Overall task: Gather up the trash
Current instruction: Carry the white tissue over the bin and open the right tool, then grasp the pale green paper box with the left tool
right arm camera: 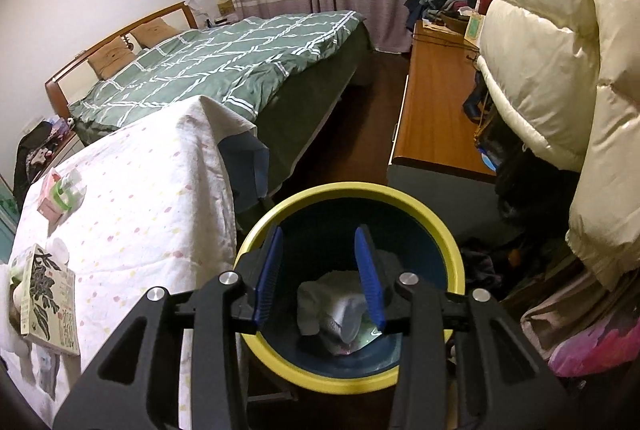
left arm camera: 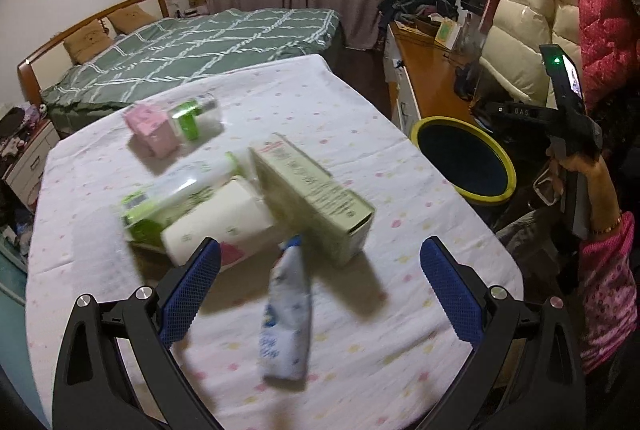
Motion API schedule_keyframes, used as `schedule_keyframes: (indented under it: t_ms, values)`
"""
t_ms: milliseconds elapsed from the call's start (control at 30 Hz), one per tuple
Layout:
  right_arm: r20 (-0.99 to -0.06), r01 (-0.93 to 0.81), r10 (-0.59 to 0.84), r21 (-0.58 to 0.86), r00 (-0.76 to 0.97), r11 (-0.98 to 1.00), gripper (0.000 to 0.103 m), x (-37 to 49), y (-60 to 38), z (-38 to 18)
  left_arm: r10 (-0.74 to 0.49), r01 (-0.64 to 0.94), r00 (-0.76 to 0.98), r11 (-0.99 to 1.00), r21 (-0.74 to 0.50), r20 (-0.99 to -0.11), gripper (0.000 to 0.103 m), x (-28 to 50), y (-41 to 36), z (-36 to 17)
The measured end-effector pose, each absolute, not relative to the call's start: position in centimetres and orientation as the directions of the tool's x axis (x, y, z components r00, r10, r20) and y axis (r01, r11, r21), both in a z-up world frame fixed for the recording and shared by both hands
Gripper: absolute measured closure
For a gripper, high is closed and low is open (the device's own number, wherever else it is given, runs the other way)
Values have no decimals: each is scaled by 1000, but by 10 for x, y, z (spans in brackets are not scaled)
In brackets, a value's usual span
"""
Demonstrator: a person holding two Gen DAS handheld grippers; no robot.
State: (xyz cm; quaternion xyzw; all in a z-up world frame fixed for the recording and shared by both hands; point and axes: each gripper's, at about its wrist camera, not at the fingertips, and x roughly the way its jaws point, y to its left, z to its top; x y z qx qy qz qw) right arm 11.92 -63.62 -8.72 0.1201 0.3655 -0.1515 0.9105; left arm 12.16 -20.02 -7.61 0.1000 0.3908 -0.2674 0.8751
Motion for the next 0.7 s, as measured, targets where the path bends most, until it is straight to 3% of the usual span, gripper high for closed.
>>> schedule_keyframes:
  t_ms: [167,700]
  values:
    - [-701,357,-173,125,692,926,67,116,-638,-91,-380,537,530,842,-47,-758,6,134,-224,-92]
    - [-703,355,-144,163,696,920,67,112,-647,-106,-295,463,512,886,-30,-807,34,179,-252,-123]
